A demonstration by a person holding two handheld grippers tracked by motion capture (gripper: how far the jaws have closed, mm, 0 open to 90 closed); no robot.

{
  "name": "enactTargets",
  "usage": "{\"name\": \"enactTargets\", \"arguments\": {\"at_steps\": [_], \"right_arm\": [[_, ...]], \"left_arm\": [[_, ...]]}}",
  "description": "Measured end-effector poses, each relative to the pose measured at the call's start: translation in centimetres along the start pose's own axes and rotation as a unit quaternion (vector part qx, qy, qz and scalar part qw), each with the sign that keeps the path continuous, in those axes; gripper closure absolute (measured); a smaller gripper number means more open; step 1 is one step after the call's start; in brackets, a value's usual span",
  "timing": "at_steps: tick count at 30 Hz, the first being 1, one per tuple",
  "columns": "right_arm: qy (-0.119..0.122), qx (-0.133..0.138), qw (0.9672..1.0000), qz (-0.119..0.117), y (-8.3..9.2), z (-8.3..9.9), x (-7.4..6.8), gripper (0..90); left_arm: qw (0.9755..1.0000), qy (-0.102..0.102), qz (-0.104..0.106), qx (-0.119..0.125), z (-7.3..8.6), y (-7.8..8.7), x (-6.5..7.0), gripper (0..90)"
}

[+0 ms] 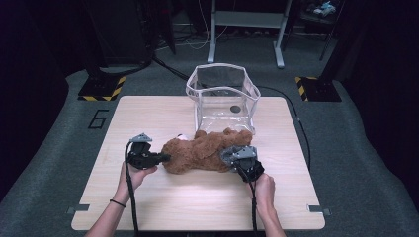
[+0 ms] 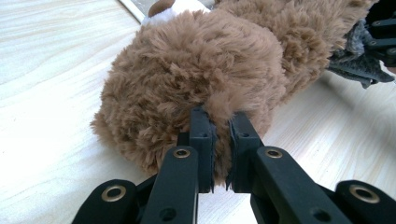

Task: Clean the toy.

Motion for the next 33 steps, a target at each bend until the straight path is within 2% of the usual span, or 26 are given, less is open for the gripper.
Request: {"name": "enactTargets", "arguments": {"at_steps": [6,12,15,17,23,28,33], "right_arm": [[-0.017,-0.013,0.9998,0.007,-0.6,0.7,0.7,79.8],[-0.019,-0.022,0.9995,0.009,-1.4,1.1,1.1,79.8],[-0.028,-0.025,0.9992,0.010,-1.9,1.0,1.1,79.8],[-0.020,-0.027,0.9994,0.011,-2.4,0.8,1.2,79.8],[-0.024,-0.039,0.9988,0.016,-3.2,1.0,2.0,79.7],[-0.035,-0.041,0.9983,0.023,-1.9,1.3,3.5,79.6],[-0.053,-0.060,0.9967,0.013,0.9,2.0,5.4,79.0]], "left_arm": [[1.0000,-0.002,0.001,0.001,0.0,0.0,-0.1,82.8],[1.0000,0.000,0.000,0.001,0.1,0.2,-0.3,82.8],[1.0000,0.001,-0.001,0.001,0.1,0.2,-0.3,82.8],[1.0000,-0.001,-0.001,0.000,0.1,0.3,-0.4,82.8],[1.0000,0.000,-0.006,0.001,0.2,0.5,-0.7,82.7],[0.9999,0.001,-0.012,0.006,0.1,0.6,-0.8,82.6],[0.9997,-0.008,-0.023,0.008,0.0,0.6,-1.0,82.3]]}}
Point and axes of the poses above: each handheld gripper's, and its own axes: y roughly backward along the jaws, z roughly out of its underside, x roughly to its right, the point moved 10 cm from there along -y, roughly forward along the jaws, and after that the axes turned 8 degrees about x, right-handed, at the moved point
